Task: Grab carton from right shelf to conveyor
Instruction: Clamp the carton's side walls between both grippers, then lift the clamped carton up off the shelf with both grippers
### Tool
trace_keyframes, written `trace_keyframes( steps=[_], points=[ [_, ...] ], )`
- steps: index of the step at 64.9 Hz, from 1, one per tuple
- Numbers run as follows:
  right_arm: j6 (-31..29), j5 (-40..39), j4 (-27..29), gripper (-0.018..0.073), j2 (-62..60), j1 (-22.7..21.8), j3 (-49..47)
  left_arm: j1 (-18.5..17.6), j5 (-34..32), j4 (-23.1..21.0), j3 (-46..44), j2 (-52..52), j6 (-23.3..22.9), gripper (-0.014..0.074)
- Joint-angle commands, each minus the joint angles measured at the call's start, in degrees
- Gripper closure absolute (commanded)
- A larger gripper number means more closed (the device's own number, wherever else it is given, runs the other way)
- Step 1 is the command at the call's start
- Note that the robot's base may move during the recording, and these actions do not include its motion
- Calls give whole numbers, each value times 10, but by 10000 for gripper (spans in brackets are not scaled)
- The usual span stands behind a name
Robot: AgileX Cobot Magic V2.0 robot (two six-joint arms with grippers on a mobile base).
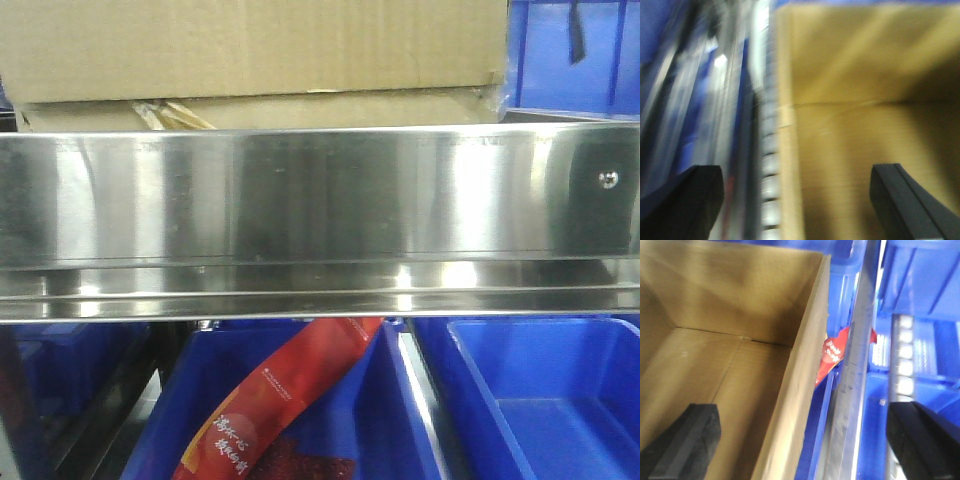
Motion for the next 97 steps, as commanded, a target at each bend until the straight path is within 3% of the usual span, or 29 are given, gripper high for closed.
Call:
trace_keyframes(
  steps=[1, 8, 23, 56, 65, 70, 76, 80, 85, 97],
  points=[
    [4, -6, 0, 1, 12, 1, -7, 2, -4, 19, -5, 13, -7, 101],
    [4, -6, 0, 1, 32, 1, -7, 10, -13, 21, -5, 29, -11, 101],
    [3, -6, 0, 1, 66, 2, -7, 35, -36, -23, -5, 53, -11, 101],
    [-2, -6, 0, 13, 78, 16, -7, 35, -40, -29, -5, 74, -10, 101],
    [-2, -6, 0, 211, 78, 16, -7, 35, -38, -29, -5, 76, -10, 159],
    [-2, -6, 0, 423, 78, 16, -7, 35, -36, -29, -5, 76, -10, 279],
    [-2, -6, 0, 659, 78, 16, -7, 35, -35, -29, -5, 76, -10, 500],
    [-2, -6, 0, 616, 78, 16, -7, 35, -34, -31, -5, 76, -10, 645],
    [-2, -6, 0, 624, 78, 16, -7, 35, -34, -33, -5, 76, -10, 590],
    [-2, -6, 0, 625, 76, 16, -7, 35, -19, -34, -5, 76, -10, 604]
  ],
)
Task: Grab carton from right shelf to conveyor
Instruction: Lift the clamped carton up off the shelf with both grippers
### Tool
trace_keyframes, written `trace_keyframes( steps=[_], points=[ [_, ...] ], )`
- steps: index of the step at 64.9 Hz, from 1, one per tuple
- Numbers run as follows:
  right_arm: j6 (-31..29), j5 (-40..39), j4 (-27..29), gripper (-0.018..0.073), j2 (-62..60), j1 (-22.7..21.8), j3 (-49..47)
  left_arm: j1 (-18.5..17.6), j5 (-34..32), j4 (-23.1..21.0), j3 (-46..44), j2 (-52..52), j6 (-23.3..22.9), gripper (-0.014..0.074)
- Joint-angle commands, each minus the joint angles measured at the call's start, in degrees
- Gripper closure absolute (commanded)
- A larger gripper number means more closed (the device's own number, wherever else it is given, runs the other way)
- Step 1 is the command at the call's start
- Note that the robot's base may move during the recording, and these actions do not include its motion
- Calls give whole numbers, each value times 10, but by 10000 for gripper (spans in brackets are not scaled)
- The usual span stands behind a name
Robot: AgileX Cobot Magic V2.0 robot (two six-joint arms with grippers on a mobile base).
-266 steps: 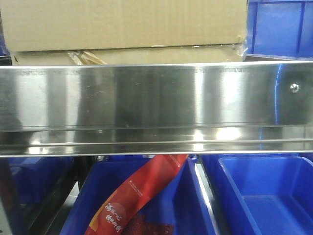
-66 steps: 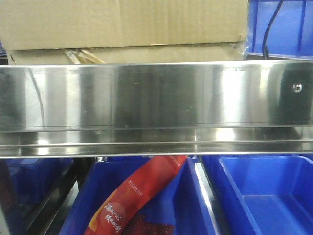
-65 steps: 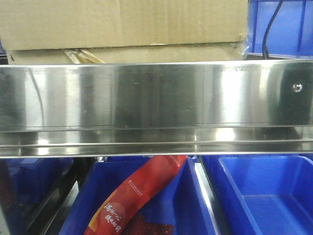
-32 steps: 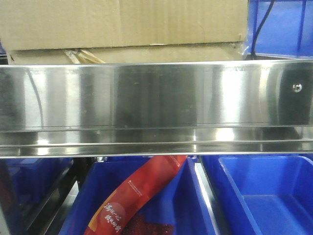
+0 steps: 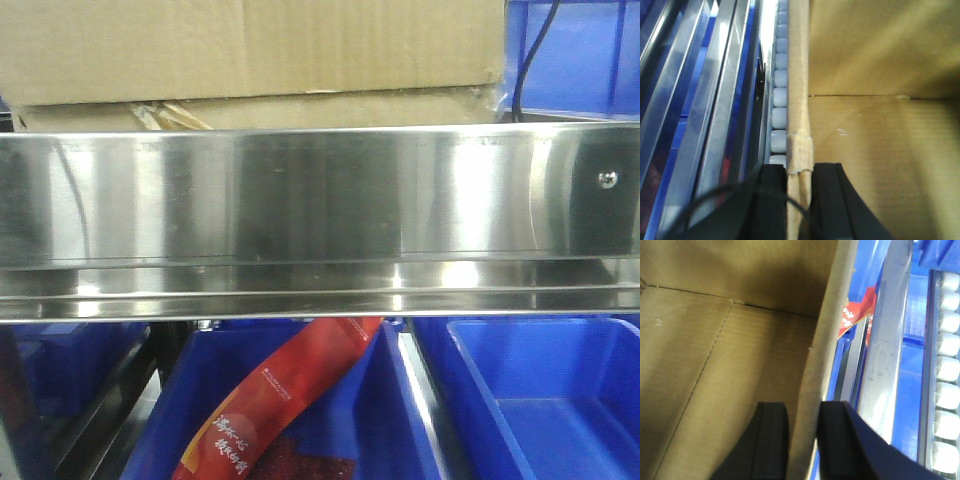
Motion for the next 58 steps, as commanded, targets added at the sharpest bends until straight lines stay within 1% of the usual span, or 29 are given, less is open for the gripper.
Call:
trace_keyframes(
  steps=[1, 7, 17, 21, 24, 28, 37, 41, 49, 58],
  points=[
    [-2, -6, -8, 625, -4, -3, -4, 1, 17, -2, -3, -2, 1, 604],
    [-2, -6, -8, 625, -15, -3, -4, 1, 38, -2, -15, -4, 1, 604],
    [-2, -6, -8, 625, -51, -3, -4, 0, 92, -3, -83, -6, 1, 604],
    [-2, -6, -8, 625, -68, -3, -4, -4, 92, -3, -117, -11, 4, 604],
    [-2, -6, -8, 625, -84, -3, -4, -9, 92, -3, -139, -15, 15, 604],
    [-2, -6, -8, 625, -103, -3, -4, -20, 92, -3, -155, -30, 18, 604],
    [-2, -6, -8, 625, -144, -3, -2, -53, 92, 2, -155, -67, 18, 605],
    [-2, -6, -8, 625, -160, -2, 8, -71, 92, 14, -146, -80, 18, 605],
    [-2, -6, -8, 625, -194, 0, 49, -110, 92, 48, -88, -112, 15, 608],
    [-2, -6, -8, 625, -240, 0, 130, -134, 92, 49, -9, -142, 4, 607]
  ],
)
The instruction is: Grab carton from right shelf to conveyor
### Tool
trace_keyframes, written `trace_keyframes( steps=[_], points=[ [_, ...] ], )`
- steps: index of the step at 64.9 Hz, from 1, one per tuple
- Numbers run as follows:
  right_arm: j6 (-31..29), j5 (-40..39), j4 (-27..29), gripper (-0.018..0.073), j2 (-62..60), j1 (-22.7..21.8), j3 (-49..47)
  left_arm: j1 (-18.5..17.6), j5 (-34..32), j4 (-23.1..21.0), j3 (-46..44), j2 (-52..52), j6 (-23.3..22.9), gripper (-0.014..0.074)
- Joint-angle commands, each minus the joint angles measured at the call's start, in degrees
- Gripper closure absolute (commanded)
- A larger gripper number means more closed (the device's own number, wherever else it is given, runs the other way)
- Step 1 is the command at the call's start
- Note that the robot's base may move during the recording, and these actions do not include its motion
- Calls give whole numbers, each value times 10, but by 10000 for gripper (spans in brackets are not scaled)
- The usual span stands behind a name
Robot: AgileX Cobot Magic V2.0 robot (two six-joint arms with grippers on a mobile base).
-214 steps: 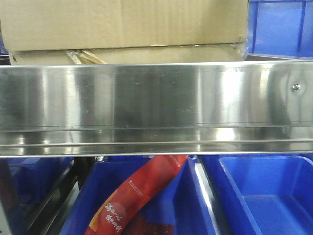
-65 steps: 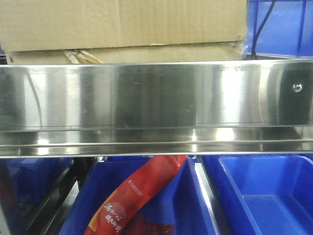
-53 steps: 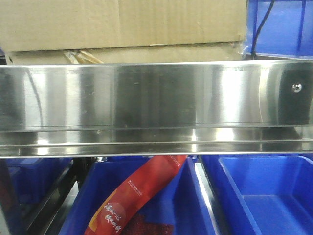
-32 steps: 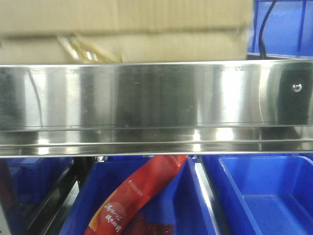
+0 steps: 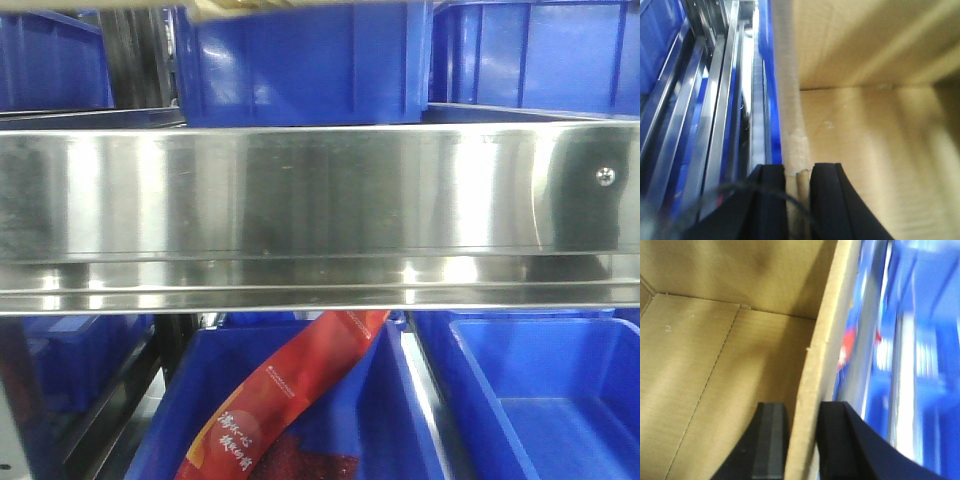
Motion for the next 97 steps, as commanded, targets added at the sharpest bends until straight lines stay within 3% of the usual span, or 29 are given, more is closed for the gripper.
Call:
trace_keyframes(
  steps=[1, 9, 23, 37, 48, 97],
  points=[
    [-3, -21, 2, 625, -35, 0, 49, -19, -8, -4, 47, -24, -7, 607],
    [-3, -21, 2, 625, -90, 1, 137, -25, -8, -6, 104, -53, -9, 607],
    [-3, -21, 2, 625, -169, 41, 227, -25, -8, -27, 173, -111, -13, 607],
    [2, -24, 2, 625, -195, 73, 227, -26, -8, -58, 178, -153, -13, 607],
    [3, -53, 2, 625, -200, 73, 227, -26, -8, -63, 178, -169, -13, 607],
    [3, -48, 2, 627, -200, 73, 227, -26, -8, -73, 178, -170, -13, 605]
  ],
)
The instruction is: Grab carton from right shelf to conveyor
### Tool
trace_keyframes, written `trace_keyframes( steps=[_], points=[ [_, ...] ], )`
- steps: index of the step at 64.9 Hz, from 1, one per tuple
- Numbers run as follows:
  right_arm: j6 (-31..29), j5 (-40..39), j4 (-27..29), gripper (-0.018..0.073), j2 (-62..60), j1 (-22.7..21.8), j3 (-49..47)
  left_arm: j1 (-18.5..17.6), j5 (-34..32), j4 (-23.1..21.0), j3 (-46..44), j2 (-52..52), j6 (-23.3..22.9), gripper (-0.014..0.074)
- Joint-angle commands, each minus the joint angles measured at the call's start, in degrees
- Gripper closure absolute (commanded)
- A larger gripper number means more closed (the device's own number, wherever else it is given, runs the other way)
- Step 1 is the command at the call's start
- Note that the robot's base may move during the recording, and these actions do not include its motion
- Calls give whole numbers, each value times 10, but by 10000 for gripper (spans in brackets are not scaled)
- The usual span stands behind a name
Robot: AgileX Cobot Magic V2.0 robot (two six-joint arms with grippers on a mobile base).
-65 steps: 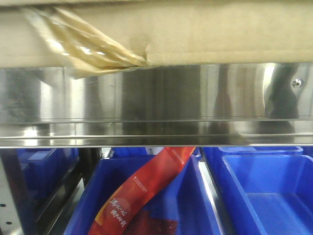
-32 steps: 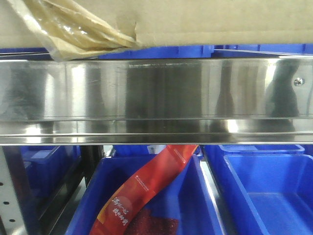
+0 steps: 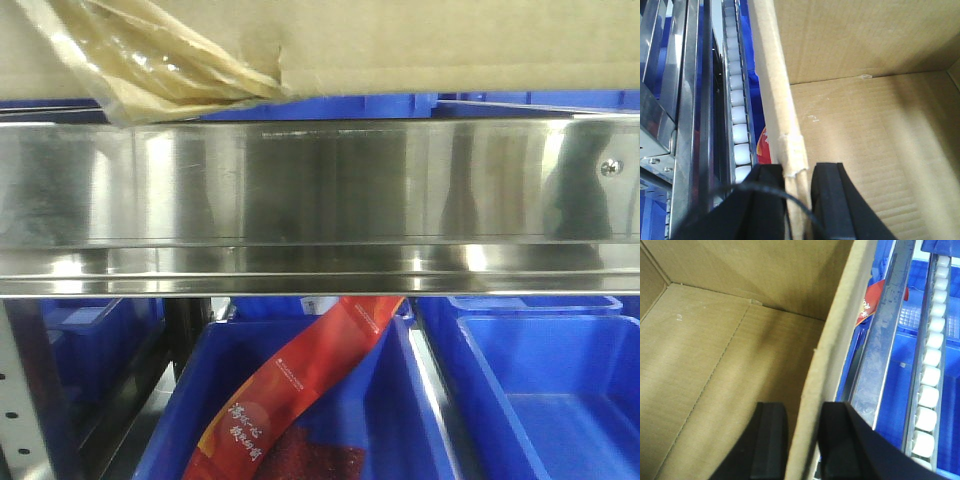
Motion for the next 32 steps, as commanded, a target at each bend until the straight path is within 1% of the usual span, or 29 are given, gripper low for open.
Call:
trace_keyframes(
  steps=[1, 32],
  points=[
    [-18, -25, 12, 627, -12, 4, -4, -3, -15, -8, -1, -6, 5, 605],
    [-18, -25, 12, 627, -12, 4, -4, -3, -15, -8, -1, -6, 5, 605]
  ],
)
